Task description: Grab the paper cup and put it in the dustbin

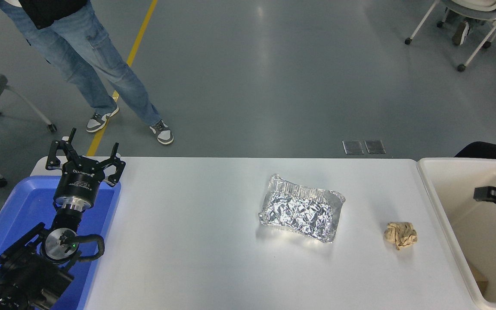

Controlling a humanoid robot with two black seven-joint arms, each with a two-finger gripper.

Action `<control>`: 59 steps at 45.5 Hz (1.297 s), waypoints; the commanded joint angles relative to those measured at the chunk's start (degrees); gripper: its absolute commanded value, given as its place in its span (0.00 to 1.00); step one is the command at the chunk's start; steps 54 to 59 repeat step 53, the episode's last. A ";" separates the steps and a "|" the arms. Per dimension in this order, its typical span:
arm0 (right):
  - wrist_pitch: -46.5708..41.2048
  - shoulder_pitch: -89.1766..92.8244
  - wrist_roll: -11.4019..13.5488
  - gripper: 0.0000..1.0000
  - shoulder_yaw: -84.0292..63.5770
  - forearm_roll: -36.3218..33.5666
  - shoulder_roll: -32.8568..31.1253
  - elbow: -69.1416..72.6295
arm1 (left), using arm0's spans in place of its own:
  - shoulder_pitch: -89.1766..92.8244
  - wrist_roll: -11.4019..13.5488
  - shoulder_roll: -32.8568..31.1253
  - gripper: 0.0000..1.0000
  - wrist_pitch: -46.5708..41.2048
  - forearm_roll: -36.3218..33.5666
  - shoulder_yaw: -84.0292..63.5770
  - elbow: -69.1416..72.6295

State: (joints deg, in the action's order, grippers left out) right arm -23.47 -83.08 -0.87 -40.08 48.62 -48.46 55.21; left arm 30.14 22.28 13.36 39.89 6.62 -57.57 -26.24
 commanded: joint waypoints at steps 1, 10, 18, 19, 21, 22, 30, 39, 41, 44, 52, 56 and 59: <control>-13.52 -33.53 -0.01 1.00 -23.45 -13.35 5.21 22.30 | 0.00 -0.04 0.00 1.00 0.02 -0.03 0.00 0.05; -17.40 -46.02 -0.01 1.00 -27.06 -36.29 20.76 30.57 | -0.08 0.05 0.00 1.00 -0.07 0.06 0.00 0.05; -21.53 -51.04 0.08 1.00 -26.54 -45.80 32.02 30.57 | -0.08 0.13 0.00 1.00 -0.07 0.06 0.00 0.05; -21.53 -51.30 0.08 1.00 -26.45 -46.07 33.07 30.57 | -0.08 0.13 0.00 1.00 -0.07 0.06 0.00 0.05; -21.53 -51.57 0.08 1.00 -26.45 -46.51 34.66 30.49 | -0.17 0.13 0.00 1.00 -0.07 0.06 0.00 0.05; -21.53 -51.57 0.08 1.00 -26.45 -46.68 35.36 30.40 | -0.17 0.13 0.00 1.00 -0.16 0.15 0.00 0.05; -21.53 -51.31 0.25 1.00 -28.11 -47.04 36.60 30.31 | -0.17 0.22 0.00 1.00 -0.25 0.15 0.00 0.05; -21.53 -51.31 0.25 1.00 -29.35 -46.95 35.72 30.31 | -0.17 0.22 0.00 1.00 -0.25 0.15 -0.09 0.05; -21.53 -51.31 0.25 1.00 -29.26 -46.86 35.63 30.22 | -0.17 0.22 0.00 1.00 -0.25 0.15 -0.09 0.05; -21.53 -51.31 0.25 1.00 -29.26 -46.86 35.63 29.96 | -0.17 0.22 0.00 1.00 -0.25 0.15 -0.09 0.05; -21.53 -51.22 0.25 1.00 -28.65 -46.86 35.72 29.78 | -0.17 0.22 0.00 1.00 -0.25 0.15 -0.09 0.05; -21.53 -51.22 0.25 1.00 -28.56 -46.86 35.72 29.78 | -0.17 0.22 0.00 1.00 -0.25 0.15 -0.09 0.05; -21.53 -51.22 0.25 1.00 -28.56 -46.86 35.72 29.78 | -0.17 0.22 0.00 1.00 -0.25 0.15 -0.09 0.05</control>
